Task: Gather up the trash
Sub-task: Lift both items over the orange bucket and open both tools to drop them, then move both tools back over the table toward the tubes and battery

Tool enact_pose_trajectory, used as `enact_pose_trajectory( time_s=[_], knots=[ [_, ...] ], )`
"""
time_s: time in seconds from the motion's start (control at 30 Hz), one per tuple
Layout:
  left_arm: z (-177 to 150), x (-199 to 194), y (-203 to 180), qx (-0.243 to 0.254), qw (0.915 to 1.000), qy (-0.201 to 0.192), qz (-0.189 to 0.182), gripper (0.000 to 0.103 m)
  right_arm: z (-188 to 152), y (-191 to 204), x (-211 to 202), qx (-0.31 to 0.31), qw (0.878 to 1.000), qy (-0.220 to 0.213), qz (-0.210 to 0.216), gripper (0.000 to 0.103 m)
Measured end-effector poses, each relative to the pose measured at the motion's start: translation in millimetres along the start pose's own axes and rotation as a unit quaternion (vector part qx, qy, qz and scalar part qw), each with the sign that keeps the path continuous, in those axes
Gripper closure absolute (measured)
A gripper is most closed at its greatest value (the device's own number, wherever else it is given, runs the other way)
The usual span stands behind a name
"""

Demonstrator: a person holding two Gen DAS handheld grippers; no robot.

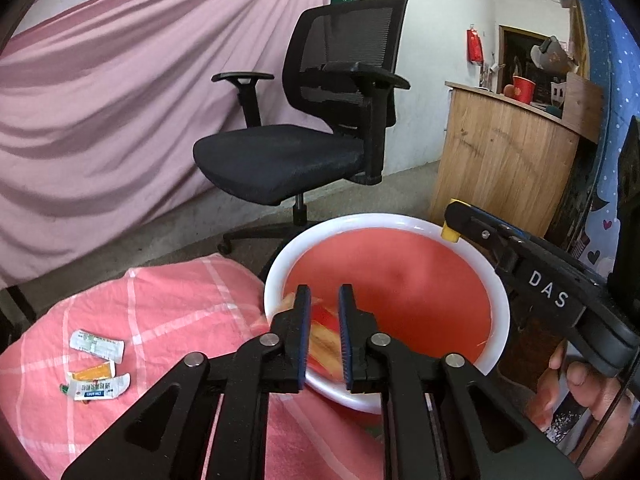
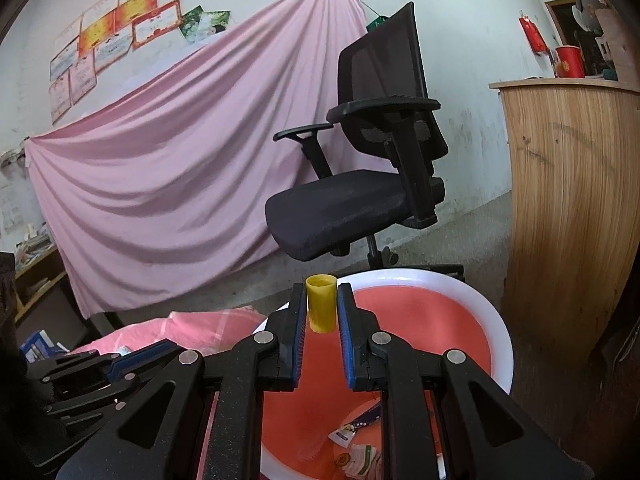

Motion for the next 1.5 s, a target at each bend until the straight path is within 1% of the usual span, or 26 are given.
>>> enact_pose_trajectory(
  time_s=[0.17,0.23,0.3,0.47,0.5,0.53,0.6,0.67,0.7,0.77,0.83,0.87,0.9,0.93,1.0,1.03,1.07,1.1,1.3,1.4,1.5],
  knots=[
    [-2,-3,9,-0.012,0.9999,-0.001,0.006,0.087,-1,-1,1,0.001,1.000,0.005,-0.003,0.089],
    [-2,-6,15,-0.021,0.9997,-0.004,0.008,0.081,0,0,1,0.000,1.000,0.004,-0.004,0.085],
    [-2,-9,19,-0.028,0.9995,-0.009,0.010,0.076,0,1,1,-0.002,1.000,0.003,-0.004,0.078],
    [-1,-18,29,-0.042,0.9988,-0.018,0.019,0.075,0,3,3,-0.005,1.000,0.005,-0.004,0.076],
    [-1,-21,32,-0.046,0.9985,-0.020,0.022,0.071,0,4,3,-0.005,1.000,0.005,-0.003,0.072],
    [-1,-23,34,-0.049,0.9983,-0.023,0.024,0.067,0,4,3,-0.005,1.000,0.004,-0.003,0.070],
    [-1,-28,40,-0.056,0.9975,-0.029,0.031,0.062,1,5,2,-0.005,1.000,0.001,-0.002,0.065],
    [-3,-35,47,-0.064,0.9966,-0.036,0.038,0.060,1,7,2,-0.005,1.000,-0.002,-0.001,0.055],
    [-3,-37,50,-0.068,0.9961,-0.038,0.042,0.058,2,8,1,-0.005,1.000,-0.004,0.000,0.052],
    [-5,-42,59,-0.078,0.9947,-0.043,0.052,0.049,3,11,0,-0.006,1.000,-0.008,0.002,0.050],
    [-6,-49,68,-0.093,0.9923,-0.051,0.065,0.030,5,16,-2,-0.008,1.000,-0.015,0.005,0.040],
    [-7,-54,74,-0.101,0.9908,-0.056,0.070,0.025,5,18,-3,-0.010,1.000,-0.019,0.007,0.029],
    [-8,-58,79,-0.109,0.9892,-0.063,0.075,0.015,6,20,-4,-0.011,1.000,-0.024,0.009,0.022],
    [-9,-63,85,-0.117,0.9870,-0.072,0.084,0.007,7,24,-6,-0.014,0.999,-0.031,0.013,0.020],
    [-10,-71,93,-0.129,0.9829,-0.088,0.097,0.002,8,30,-9,-0.018,0.999,-0.041,0.019,0.014],
    [-12,-77,99,-0.137,0.9807,-0.097,0.100,0.002,9,33,-10,-0.020,0.998,-0.046,0.022,0.011],
    [-13,-80,104,-0.143,0.9792,-0.103,0.101,0.002,9,37,-12,-0.023,0.998,-0.052,0.024,0.004],
    [-15,-84,108,-0.149,0.9774,-0.109,0.103,0.002,10,41,-13,-0.026,0.997,-0.061,0.028,0.000],
    [-29,-112,137,-0.182,0.9624,-0.150,0.135,0.002,13,74,-27,-0.064,0.991,-0.103,0.054,0.000],
    [-38,-129,147,-0.184,0.9549,-0.172,0.157,0.002,12,91,-35,-0.084,0.986,-0.126,0.068,0.000],
    [-47,-140,155,-0.184,0.9490,-0.185,0.178,0.002,12,107,-42,-0.101,0.981,-0.147,0.080,0.000]
  ],
)
Point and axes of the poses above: each gripper's, at about its wrist camera, not at the fingertips, and x roughly the way its jaws point, y to its left, z to its top, the point moved 7 cm from there along x, roughly the way its jaws point, and after that the axes turned 11 degrees about y, right-handed, at the moved point
